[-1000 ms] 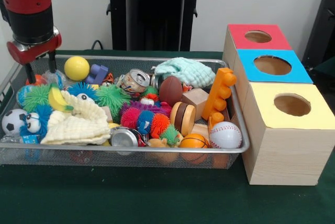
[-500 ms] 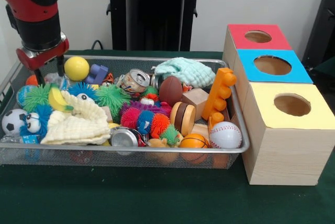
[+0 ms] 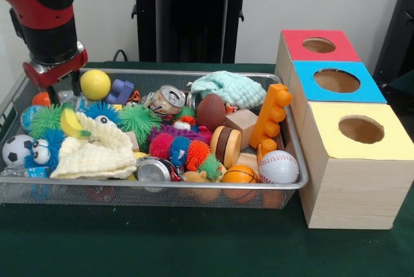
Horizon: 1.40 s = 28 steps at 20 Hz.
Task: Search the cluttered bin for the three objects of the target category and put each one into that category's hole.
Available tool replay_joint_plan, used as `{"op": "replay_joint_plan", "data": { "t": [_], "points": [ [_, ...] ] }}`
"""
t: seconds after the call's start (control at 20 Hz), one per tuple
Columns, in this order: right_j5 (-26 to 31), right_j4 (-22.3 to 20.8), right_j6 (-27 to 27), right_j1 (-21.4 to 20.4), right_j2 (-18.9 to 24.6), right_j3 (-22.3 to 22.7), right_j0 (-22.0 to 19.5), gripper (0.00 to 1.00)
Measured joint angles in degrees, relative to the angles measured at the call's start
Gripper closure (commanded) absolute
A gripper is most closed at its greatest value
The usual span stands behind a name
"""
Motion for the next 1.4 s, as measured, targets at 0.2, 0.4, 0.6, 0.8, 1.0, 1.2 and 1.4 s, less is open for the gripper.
{"op": "replay_joint_plan", "data": {
  "t": [0.2, 0.4, 0.6, 0.8, 1.0, 1.2, 1.4],
  "points": [
    [0.78, 0.01, 0.0, 0.04, 0.0, 0.01, 0.07, 1.0],
    [2.29, -0.08, 0.0, -0.25, -0.04, -0.02, 0.48, 1.0],
    [3.25, -0.08, 0.0, -0.86, -0.06, -0.01, 0.99, 1.0],
    [4.37, -0.06, 0.0, -2.02, -0.06, 0.02, 1.47, 1.0],
    [7.11, 1.17, 0.0, -5.35, -0.06, 0.32, 1.7, 1.0],
    [9.23, 2.28, 0.0, -8.37, -0.06, 0.76, 1.75, 1.0],
    [11.33, 3.58, 0.0, -12.12, 0.04, 1.44, 2.05, 1.0]
  ]
}}
